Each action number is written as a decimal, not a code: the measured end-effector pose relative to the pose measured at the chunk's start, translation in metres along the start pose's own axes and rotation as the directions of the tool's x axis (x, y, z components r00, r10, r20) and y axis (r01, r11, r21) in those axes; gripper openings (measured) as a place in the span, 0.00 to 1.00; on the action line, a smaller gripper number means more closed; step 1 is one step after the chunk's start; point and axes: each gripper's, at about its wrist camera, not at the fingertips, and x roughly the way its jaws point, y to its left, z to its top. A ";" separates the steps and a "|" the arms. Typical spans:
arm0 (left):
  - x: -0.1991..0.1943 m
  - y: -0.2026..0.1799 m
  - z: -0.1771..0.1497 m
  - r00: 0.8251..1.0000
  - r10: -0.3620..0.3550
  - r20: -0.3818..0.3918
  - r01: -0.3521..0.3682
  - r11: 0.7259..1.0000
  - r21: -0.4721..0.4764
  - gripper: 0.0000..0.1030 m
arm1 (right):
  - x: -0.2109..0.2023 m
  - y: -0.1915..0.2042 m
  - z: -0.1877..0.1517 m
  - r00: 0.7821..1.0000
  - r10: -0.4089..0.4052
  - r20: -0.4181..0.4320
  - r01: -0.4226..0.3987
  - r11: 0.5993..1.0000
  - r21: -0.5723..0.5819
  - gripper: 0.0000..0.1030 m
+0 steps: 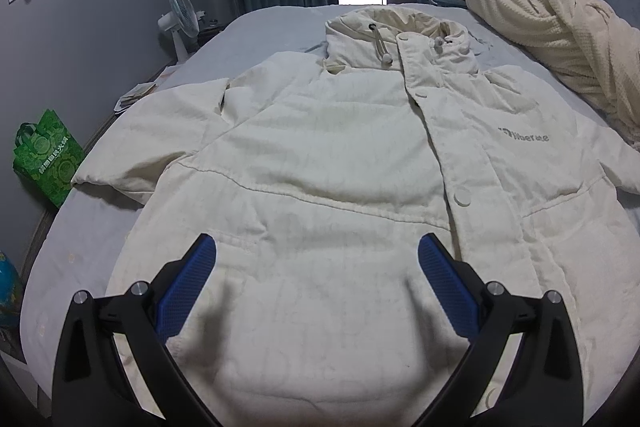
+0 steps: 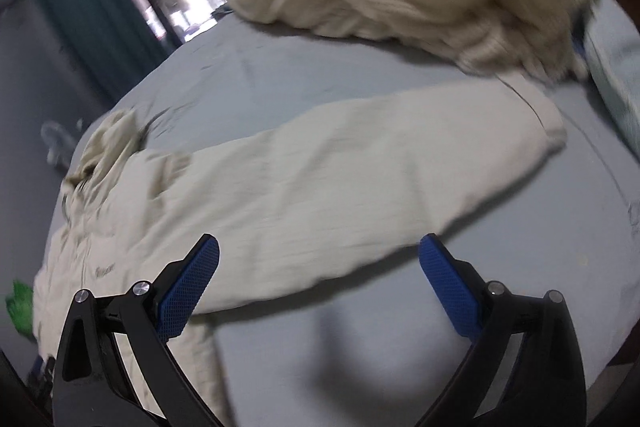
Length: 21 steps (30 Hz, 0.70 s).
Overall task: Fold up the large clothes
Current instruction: 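Reach the right gripper to the sleeve cuff beside the blanket and grasp it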
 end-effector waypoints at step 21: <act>0.014 -0.008 -0.002 1.000 0.029 -0.006 -0.029 0.999 0.038 0.94 | 0.059 -0.127 0.044 0.999 -0.027 -0.021 0.033 0.926 0.375 0.63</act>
